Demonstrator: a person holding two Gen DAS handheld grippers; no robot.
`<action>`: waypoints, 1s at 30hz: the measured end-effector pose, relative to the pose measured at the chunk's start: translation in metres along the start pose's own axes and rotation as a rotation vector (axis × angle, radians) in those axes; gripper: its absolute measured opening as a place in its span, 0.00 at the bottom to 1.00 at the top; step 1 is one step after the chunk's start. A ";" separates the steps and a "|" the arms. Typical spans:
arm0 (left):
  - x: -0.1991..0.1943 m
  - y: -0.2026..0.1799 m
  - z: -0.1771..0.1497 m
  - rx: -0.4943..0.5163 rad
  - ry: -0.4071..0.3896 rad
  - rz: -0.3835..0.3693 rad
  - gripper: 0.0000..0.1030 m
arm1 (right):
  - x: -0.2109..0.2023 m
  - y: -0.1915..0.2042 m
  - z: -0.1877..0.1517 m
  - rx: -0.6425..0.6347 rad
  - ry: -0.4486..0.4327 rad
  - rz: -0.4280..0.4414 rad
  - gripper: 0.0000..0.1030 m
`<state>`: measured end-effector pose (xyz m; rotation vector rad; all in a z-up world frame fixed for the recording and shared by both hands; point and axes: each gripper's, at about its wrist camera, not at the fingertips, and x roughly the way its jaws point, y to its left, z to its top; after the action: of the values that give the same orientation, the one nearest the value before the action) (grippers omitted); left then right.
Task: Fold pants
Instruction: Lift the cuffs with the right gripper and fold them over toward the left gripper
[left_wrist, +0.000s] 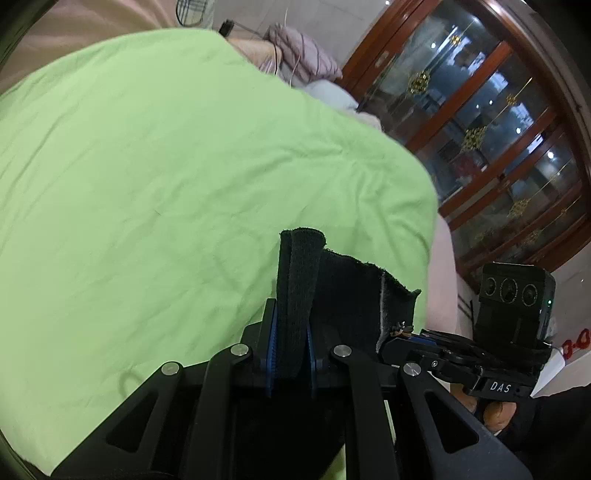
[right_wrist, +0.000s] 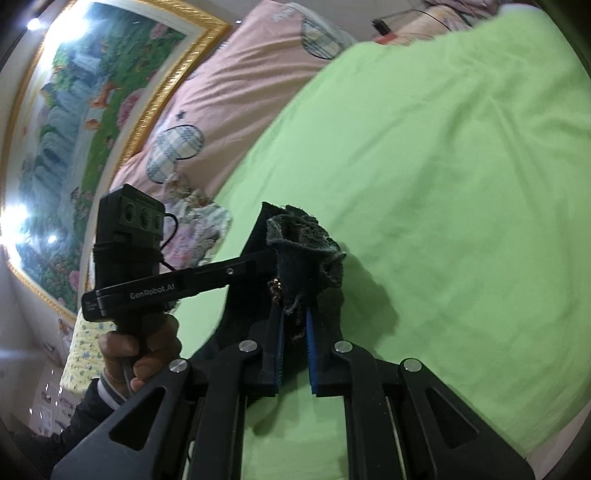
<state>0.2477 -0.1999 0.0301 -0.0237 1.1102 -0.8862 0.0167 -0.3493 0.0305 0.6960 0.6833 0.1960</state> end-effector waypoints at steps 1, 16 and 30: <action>-0.007 0.000 -0.001 -0.008 -0.012 -0.005 0.11 | -0.002 0.006 0.001 -0.015 -0.003 0.015 0.11; -0.112 0.015 -0.059 -0.100 -0.211 -0.037 0.11 | 0.013 0.099 -0.013 -0.258 0.086 0.238 0.11; -0.139 0.043 -0.128 -0.196 -0.290 0.021 0.12 | 0.060 0.135 -0.056 -0.373 0.269 0.281 0.11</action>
<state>0.1528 -0.0328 0.0555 -0.2928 0.9191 -0.7259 0.0338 -0.1945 0.0554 0.4066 0.7764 0.6681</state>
